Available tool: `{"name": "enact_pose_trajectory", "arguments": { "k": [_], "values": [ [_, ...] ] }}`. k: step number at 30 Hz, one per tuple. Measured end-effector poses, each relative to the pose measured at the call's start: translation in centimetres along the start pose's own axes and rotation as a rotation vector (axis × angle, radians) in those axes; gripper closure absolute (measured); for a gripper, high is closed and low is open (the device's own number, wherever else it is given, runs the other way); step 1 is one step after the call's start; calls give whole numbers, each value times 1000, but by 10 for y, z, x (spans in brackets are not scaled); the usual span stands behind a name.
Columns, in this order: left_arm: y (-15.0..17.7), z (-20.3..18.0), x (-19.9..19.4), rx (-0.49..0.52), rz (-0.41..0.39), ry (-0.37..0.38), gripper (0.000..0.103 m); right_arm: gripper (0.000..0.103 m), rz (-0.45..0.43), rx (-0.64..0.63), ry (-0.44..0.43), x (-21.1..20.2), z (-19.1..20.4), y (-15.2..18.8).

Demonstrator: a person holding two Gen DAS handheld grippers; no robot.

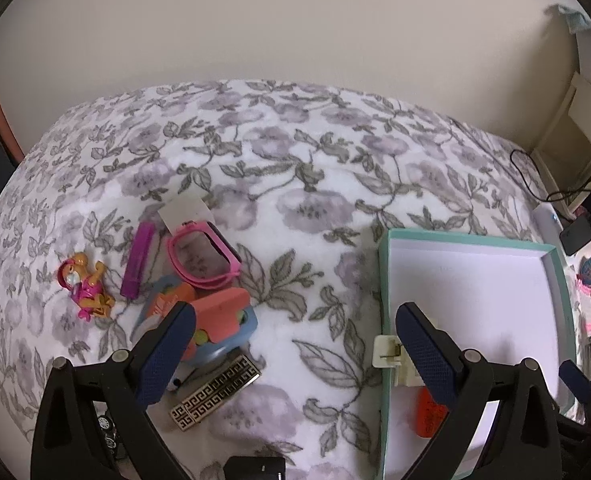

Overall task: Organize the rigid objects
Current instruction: 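Withdraw both tools from the tray back toward the remaining objects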

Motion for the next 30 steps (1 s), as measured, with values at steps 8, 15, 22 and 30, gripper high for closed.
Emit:
{"name": "enact_pose_trajectory", "arguments": {
  "k": [8,15,22,30],
  "values": [
    [-21,5,-35,68,-167,-37,3,0,-54,2,-56,-13,16,-3],
    [-36,34,-68,58,-218,1,3,0,-57,-86,-85,-19,38,0],
    [-47,107,-115,18,-282,-50,3,0,-100,-137,-161,-40,71,-1],
    [-20,194,-141,-107,-249,-170,3,0,-143,-248,-262,-67,129,14]
  ]
}}
Point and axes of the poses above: each gripper's, at about its wrist camera, not at the fingertips, and x roughly the way its jaws point, z to its left, y to its underside, the point moved 7 cm from there along x, roughly the way its jaws point, and after that the axes turned 6 degrees about y, right-handed, at the moved point
